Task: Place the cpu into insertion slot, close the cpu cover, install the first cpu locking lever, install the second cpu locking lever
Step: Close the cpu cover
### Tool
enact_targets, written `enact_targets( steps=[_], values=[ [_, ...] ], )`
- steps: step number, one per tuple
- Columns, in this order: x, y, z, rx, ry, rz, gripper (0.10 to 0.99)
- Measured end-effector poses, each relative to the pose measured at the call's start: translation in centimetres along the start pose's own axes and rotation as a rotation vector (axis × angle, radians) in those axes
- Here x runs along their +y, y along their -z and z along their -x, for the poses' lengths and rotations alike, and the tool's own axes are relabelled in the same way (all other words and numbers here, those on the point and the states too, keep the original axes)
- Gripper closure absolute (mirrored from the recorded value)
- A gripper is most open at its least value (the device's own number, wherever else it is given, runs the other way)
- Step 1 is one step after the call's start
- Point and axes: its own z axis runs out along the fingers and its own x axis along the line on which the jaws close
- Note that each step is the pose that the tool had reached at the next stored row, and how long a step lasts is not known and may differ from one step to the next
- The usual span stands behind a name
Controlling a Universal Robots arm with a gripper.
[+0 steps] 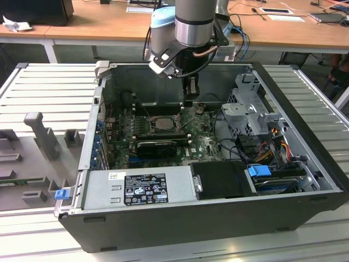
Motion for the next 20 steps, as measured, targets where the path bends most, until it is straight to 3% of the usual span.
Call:
enact_targets(
  steps=[20],
  values=[
    [2.52, -0.15, -0.08, 0.0000, 0.000, 0.000, 0.980]
  ],
)
